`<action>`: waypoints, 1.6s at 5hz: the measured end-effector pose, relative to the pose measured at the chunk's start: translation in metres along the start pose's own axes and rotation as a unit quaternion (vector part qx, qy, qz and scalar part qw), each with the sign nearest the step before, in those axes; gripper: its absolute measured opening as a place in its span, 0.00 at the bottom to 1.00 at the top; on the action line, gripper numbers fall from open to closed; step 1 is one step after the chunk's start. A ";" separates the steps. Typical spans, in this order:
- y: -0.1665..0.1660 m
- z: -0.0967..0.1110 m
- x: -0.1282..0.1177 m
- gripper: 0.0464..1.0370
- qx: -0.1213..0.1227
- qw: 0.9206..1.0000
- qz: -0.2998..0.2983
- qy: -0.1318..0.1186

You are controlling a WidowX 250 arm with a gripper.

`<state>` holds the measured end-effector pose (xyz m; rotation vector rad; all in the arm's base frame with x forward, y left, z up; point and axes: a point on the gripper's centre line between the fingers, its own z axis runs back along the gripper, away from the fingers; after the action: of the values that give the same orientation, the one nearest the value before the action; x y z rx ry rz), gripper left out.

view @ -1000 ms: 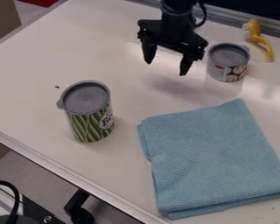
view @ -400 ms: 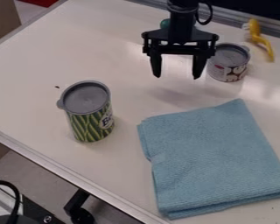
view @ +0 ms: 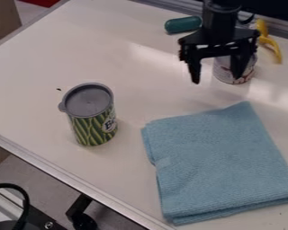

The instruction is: Move the silver can to the left side of the table

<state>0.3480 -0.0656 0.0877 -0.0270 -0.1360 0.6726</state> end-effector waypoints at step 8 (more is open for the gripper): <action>-0.070 -0.050 0.025 0.96 0.053 0.932 0.344 -0.104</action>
<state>0.4172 -0.1043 0.0455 0.1058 -0.2999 1.3867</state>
